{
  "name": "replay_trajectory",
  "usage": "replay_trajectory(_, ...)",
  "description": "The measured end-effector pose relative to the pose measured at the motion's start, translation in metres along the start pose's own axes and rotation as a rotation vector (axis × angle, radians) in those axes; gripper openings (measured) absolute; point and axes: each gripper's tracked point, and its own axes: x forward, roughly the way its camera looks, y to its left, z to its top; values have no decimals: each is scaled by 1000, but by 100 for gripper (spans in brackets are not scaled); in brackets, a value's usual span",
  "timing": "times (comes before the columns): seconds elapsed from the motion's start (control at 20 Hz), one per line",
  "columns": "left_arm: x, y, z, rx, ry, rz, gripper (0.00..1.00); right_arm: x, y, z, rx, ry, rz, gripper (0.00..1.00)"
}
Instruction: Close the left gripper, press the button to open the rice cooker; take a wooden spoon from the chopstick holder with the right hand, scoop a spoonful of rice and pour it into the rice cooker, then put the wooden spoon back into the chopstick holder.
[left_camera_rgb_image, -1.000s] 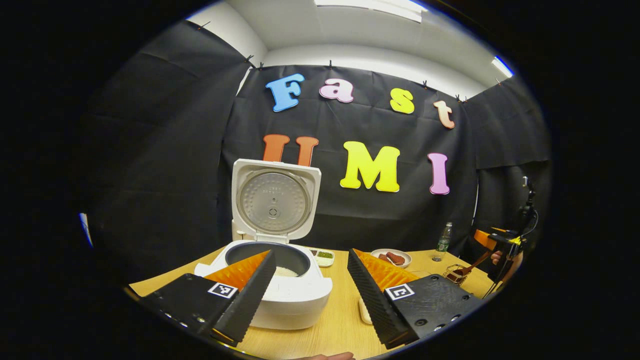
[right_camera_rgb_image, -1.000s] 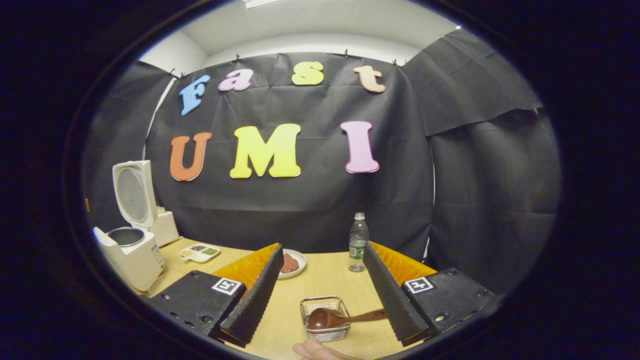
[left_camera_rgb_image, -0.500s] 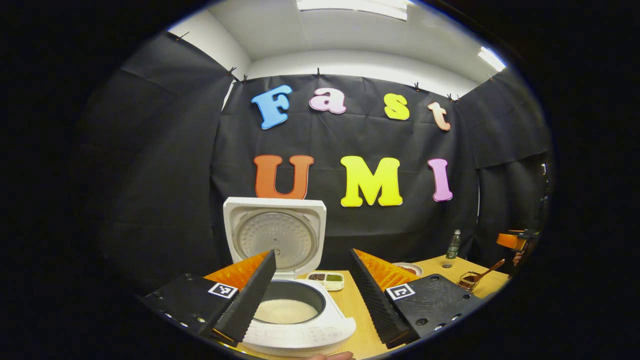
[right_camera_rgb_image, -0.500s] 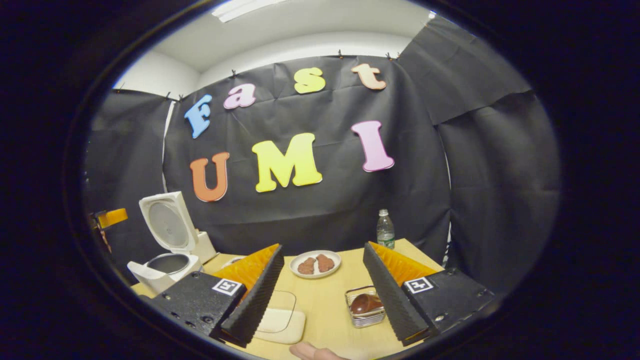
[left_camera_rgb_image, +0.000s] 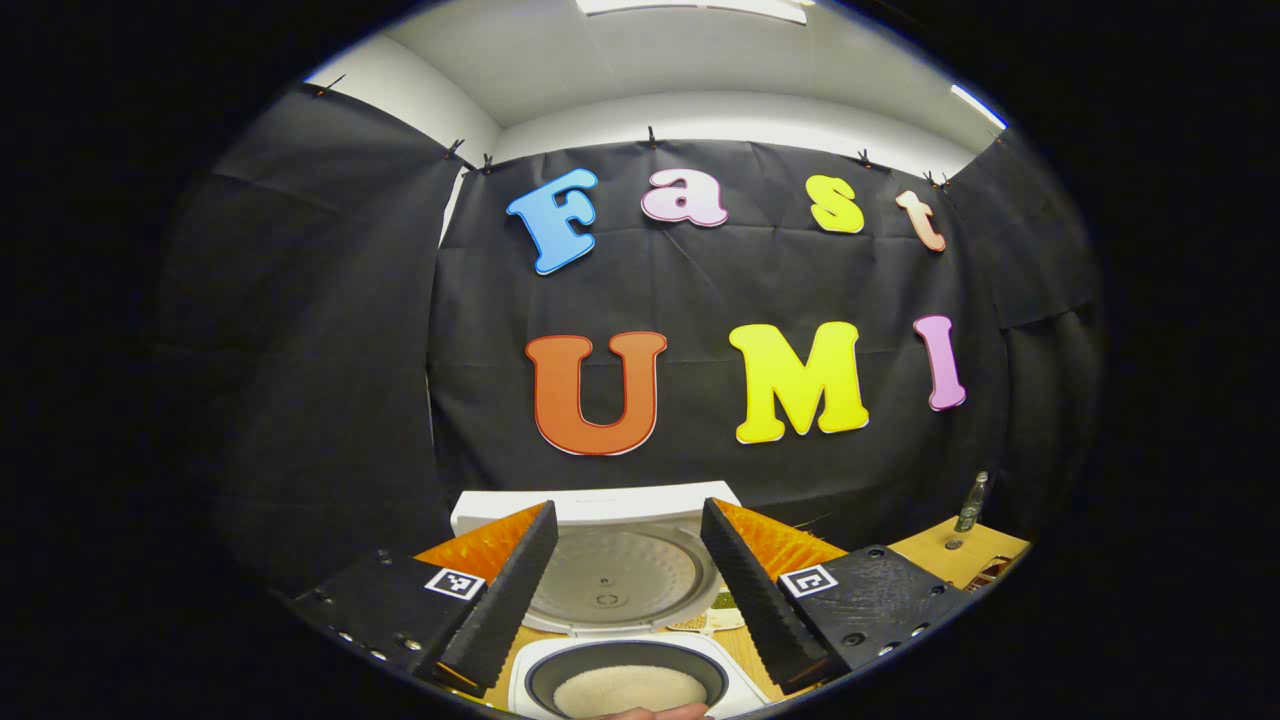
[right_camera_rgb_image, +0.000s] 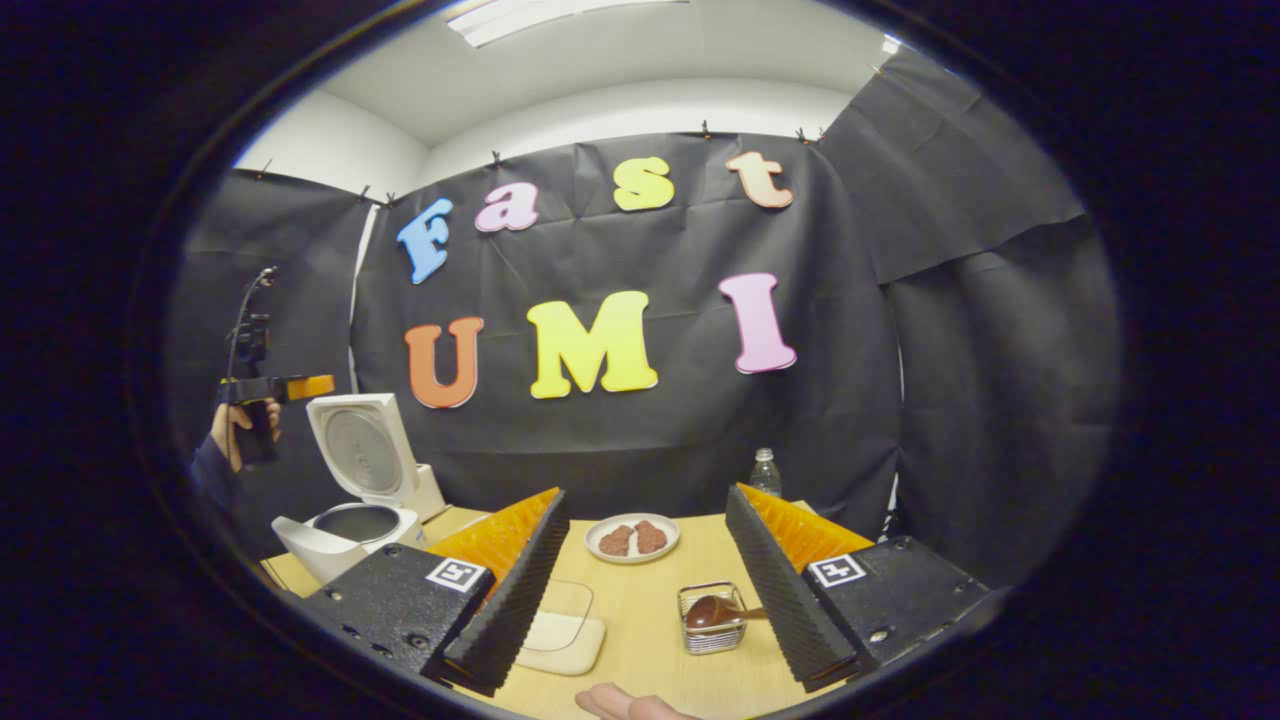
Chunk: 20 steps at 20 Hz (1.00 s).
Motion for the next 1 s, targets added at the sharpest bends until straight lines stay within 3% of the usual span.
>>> replay_trajectory(0.15,43,14,3,-26,21,8,92,-17,5,-5,9,6,43,100)
replay_trajectory(0.4,80,31,-26,-11,127,50,92,-65,-13,-10,-18,-11,-27,100)
replay_trajectory(0.5,79,35,-39,6,173,63,91,-78,-17,-5,-33,-12,-55,100)
replay_trajectory(0.7,69,34,-35,6,169,108,94,-110,-21,2,-32,-41,-76,100)
replay_trajectory(1.0,33,28,-39,6,158,115,94,-139,-35,-5,-26,-29,-110,97)
